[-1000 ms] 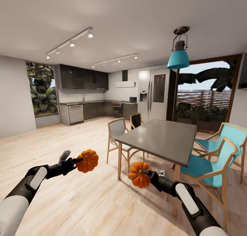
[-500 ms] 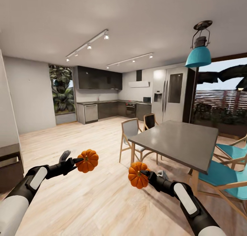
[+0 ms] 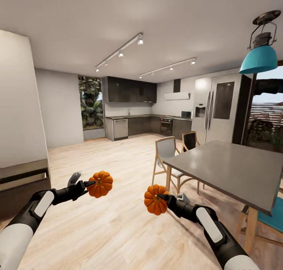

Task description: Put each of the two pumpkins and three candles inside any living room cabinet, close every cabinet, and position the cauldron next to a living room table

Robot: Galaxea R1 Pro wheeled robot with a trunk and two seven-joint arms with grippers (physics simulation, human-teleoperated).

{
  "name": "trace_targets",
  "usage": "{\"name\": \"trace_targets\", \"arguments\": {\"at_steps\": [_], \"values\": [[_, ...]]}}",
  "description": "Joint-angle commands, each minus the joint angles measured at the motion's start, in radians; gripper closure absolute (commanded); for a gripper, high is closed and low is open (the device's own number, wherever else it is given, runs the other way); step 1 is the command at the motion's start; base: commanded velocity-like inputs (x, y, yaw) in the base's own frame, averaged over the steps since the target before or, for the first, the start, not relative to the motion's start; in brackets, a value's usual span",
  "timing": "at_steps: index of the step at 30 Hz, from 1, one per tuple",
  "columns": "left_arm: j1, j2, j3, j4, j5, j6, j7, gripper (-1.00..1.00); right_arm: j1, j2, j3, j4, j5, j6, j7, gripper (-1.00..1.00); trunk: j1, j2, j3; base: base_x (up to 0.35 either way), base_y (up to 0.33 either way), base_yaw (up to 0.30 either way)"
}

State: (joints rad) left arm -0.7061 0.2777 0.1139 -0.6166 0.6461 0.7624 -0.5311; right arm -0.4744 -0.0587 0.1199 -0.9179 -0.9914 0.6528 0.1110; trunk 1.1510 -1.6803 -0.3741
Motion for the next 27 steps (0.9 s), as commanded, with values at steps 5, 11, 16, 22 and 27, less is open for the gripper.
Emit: {"name": "trace_targets", "arguments": {"at_steps": [5, 11, 16, 22, 27], "values": [[-0.001, -0.001, 0.004, 0.0, 0.012, 0.009, -0.001, 1.0, -0.004, 0.004, 0.007, -0.001, -0.006, 0.002, -0.018, 1.0, 0.0, -0.001, -0.001, 0.317, 0.0, 0.28], [-0.001, 0.0, 0.004, 0.0, 0.012, 0.009, -0.002, 1.0, -0.014, 0.019, 0.011, -0.001, -0.006, 0.004, -0.059, 1.0, 0.0, -0.001, -0.001, 0.325, -0.001, 0.28], [-0.001, 0.0, 0.004, -0.001, 0.012, 0.009, -0.002, 1.0, -0.016, 0.021, 0.041, -0.001, -0.006, 0.012, -0.065, 1.0, 0.0, -0.001, -0.001, 0.301, -0.086, 0.28], [-0.001, 0.0, 0.004, -0.001, 0.012, 0.009, -0.002, 1.0, -0.018, 0.022, 0.048, -0.003, -0.004, 0.016, -0.066, 1.0, 0.0, -0.001, -0.001, 0.267, -0.157, 0.282], [-0.001, -0.001, 0.004, -0.002, 0.012, 0.009, -0.002, 1.0, -0.018, 0.023, 0.05, -0.028, -0.004, 0.016, -0.067, 1.0, 0.0, -0.001, -0.001, 0.232, -0.193, 0.284]]}}
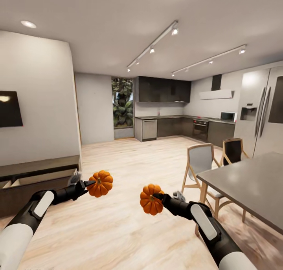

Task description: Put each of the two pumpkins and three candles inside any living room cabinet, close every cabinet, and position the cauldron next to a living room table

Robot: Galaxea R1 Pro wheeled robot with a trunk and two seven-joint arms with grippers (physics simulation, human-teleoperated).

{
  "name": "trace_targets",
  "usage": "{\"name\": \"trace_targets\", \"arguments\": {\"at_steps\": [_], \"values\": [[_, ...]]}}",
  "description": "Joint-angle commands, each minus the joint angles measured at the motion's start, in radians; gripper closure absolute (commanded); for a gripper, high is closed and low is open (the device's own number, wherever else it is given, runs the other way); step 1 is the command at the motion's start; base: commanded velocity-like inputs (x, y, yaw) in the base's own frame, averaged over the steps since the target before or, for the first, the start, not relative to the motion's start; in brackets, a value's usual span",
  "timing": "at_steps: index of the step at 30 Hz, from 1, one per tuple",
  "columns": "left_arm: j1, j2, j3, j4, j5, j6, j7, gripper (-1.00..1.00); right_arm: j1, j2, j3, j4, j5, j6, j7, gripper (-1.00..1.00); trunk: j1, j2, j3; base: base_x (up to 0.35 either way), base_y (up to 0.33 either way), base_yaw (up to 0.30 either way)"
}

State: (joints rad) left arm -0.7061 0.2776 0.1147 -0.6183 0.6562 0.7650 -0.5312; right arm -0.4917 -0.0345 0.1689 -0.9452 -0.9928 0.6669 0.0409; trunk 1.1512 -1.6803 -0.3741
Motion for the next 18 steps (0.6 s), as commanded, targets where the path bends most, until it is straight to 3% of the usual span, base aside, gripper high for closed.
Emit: {"name": "trace_targets", "arguments": {"at_steps": [1, 9, 18], "values": [[-0.001, -0.001, 0.003, 0.0, 0.002, 0.007, -0.002, 1.0, -0.001, -0.001, 0.002, -0.008, -0.003, 0.002, 0.002, 1.0, 0.0, -0.001, -0.002, 0.213, -0.207, 0.281], [-0.001, -0.003, 0.003, 0.0, 0.002, 0.007, -0.003, 1.0, 0.001, -0.001, 0.062, -0.104, -0.003, 0.0, -0.034, 1.0, 0.0, -0.001, -0.006, 0.21, -0.177, 0.237], [-0.001, -0.002, 0.003, 0.0, 0.002, 0.007, -0.003, 1.0, 0.002, -0.002, 0.076, -0.126, -0.003, -0.004, -0.036, 1.0, 0.0, -0.001, -0.006, 0.21, -0.116, 0.027]]}}
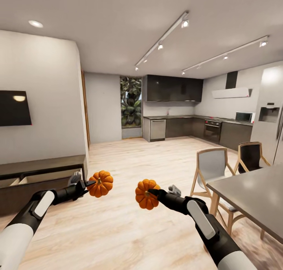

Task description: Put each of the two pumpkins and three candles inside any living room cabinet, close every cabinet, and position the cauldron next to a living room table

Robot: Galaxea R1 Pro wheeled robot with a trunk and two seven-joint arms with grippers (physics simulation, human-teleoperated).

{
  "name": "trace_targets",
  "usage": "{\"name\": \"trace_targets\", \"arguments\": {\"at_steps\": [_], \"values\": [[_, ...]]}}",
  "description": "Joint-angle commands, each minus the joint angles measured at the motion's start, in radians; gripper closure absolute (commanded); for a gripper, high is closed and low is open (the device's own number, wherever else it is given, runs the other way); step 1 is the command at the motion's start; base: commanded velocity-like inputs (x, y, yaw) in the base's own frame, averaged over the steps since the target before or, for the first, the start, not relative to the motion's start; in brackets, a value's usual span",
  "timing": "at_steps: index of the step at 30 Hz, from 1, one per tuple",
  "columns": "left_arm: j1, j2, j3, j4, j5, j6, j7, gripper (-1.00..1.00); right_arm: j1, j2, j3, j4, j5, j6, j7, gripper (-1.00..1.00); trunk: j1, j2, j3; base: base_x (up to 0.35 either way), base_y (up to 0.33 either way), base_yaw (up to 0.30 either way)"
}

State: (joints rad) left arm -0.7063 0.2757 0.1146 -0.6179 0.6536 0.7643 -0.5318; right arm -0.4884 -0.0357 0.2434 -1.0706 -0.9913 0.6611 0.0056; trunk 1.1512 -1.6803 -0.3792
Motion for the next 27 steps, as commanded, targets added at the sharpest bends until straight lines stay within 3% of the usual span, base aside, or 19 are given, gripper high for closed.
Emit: {"name": "trace_targets", "arguments": {"at_steps": [1, 9, 19, 27], "values": [[-0.001, 0.0, 0.003, 0.0, 0.004, 0.007, -0.002, 1.0, -0.001, -0.001, 0.007, -0.002, -0.004, 0.001, -0.001, 1.0, 0.0, -0.001, -0.001, 0.21, -0.087, 0.002], [-0.001, -0.001, 0.003, 0.0, 0.004, 0.007, -0.002, 1.0, -0.001, 0.009, 0.039, -0.028, -0.003, 0.001, -0.004, 1.0, 0.0, -0.001, -0.009, 0.21, -0.083, 0.021], [-0.001, -0.001, 0.003, 0.0, 0.004, 0.007, -0.002, 1.0, -0.002, 0.013, 0.043, -0.03, -0.002, 0.005, -0.008, 1.0, 0.0, -0.001, -0.024, 0.167, -0.022, 0.069], [-0.001, -0.001, 0.003, 0.001, 0.004, 0.007, -0.002, 1.0, -0.002, 0.034, 0.045, -0.031, -0.003, 0.007, -0.084, 1.0, 0.0, -0.001, -0.037, 0.292, -0.027, 0.083]]}}
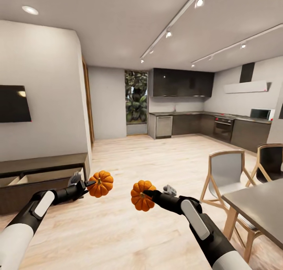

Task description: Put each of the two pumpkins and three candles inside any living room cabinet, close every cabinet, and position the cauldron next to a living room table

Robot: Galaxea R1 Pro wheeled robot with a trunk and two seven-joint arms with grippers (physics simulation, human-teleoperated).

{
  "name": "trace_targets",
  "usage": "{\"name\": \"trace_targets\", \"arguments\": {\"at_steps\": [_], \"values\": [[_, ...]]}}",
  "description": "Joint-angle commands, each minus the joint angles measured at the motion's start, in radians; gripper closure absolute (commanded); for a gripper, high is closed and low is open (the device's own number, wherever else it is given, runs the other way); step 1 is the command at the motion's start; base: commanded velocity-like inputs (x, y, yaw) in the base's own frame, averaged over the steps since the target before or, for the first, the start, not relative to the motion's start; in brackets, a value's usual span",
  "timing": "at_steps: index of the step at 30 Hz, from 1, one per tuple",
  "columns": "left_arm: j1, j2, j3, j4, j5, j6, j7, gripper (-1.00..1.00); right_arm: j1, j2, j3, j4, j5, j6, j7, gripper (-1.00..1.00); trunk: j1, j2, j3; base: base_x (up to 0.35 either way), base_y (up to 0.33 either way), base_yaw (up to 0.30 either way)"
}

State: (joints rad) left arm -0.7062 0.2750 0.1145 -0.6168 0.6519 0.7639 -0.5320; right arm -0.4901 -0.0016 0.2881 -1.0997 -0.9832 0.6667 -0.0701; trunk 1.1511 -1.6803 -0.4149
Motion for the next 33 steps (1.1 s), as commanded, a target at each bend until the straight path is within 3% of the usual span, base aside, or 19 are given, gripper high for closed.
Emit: {"name": "trace_targets", "arguments": {"at_steps": [1, 6, 12, 30, 33], "values": [[-0.001, 0.0, 0.004, 0.0, 0.006, 0.008, -0.002, 1.0, -0.001, 0.001, 0.0, -0.001, -0.011, 0.002, -0.01, 1.0, 0.0, -0.001, -0.003, 0.282, -0.121, 0.086], [-0.001, -0.002, 0.004, 0.0, 0.006, 0.008, -0.002, 1.0, -0.001, 0.004, 0.001, -0.002, -0.011, 0.003, -0.015, 1.0, 0.0, -0.001, -0.011, 0.301, -0.074, 0.088], [-0.001, -0.003, 0.004, 0.0, 0.006, 0.008, -0.002, 1.0, -0.001, 0.004, 0.038, -0.002, -0.011, 0.002, -0.016, 1.0, 0.0, -0.001, -0.02, 0.33, -0.01, 0.091], [-0.001, 0.001, 0.004, -0.001, 0.006, 0.008, -0.003, 1.0, -0.001, 0.005, 0.048, -0.002, -0.01, 0.002, -0.017, 1.0, 0.0, -0.001, -0.049, 0.335, 0.0, 0.092], [-0.001, 0.001, 0.004, -0.001, 0.007, 0.008, -0.003, 1.0, -0.002, 0.005, 0.064, -0.002, -0.01, 0.002, -0.018, 1.0, 0.0, -0.001, -0.054, 0.335, 0.0, 0.094]]}}
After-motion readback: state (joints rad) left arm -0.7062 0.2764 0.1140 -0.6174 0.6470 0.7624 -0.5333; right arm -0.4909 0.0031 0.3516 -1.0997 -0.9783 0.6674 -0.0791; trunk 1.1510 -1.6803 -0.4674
